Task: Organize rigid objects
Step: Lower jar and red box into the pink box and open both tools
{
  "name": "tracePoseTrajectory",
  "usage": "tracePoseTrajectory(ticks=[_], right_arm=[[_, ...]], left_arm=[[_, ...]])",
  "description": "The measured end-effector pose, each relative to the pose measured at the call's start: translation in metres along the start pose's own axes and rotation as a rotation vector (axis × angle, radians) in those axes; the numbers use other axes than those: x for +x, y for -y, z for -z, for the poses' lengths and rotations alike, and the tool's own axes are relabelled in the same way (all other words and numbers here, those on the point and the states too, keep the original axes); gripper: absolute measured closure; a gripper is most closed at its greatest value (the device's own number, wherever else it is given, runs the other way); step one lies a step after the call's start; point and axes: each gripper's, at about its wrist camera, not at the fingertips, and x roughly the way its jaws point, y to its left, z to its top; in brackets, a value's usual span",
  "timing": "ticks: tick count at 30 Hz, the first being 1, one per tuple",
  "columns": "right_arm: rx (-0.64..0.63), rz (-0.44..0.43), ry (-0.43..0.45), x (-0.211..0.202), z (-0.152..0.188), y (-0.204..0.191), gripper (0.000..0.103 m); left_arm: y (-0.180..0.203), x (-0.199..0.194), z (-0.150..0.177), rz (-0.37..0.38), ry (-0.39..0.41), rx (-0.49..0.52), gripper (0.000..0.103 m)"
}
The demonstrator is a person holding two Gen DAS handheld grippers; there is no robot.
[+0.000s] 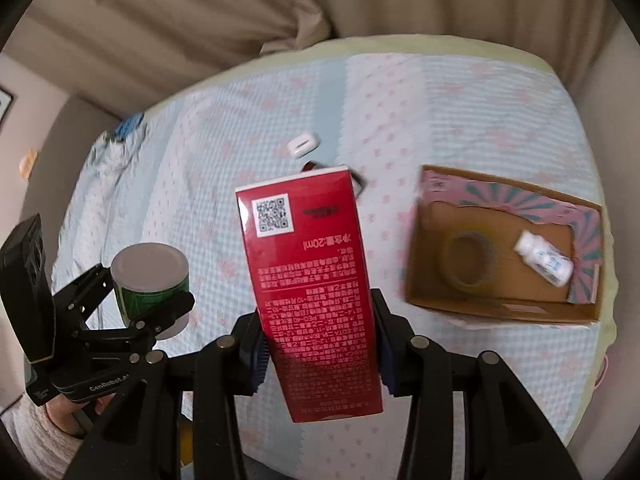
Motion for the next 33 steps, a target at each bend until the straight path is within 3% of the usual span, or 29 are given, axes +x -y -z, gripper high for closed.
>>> tracePoseTrajectory(ticks=[6, 15, 24, 33], right_arm=[[0.012, -0.005, 0.029, -0.041, 0.002, 0.074, 0.063], [0.033, 0.009, 0.011, -0.053, -0.001, 0.184, 0.063], [-0.023, 0.048, -0.048, -0.01, -0.014, 0.254, 0.063], [-0.176, 0.081, -0.051, 0.054, -0.011, 0.274, 0.063]], left_arm=[[0.071, 0.016, -0.024, 0.012, 0.009, -0.041, 0.033], [0.152, 0.088, -0.057, 0.031, -0.05, -0.106, 0.033], [0.196, 0.18, -0.088, 0.0, -0.14, -0.106, 0.033], [0.211, 0.278, -0.109, -0.015, -0.208, -0.082, 0.033]])
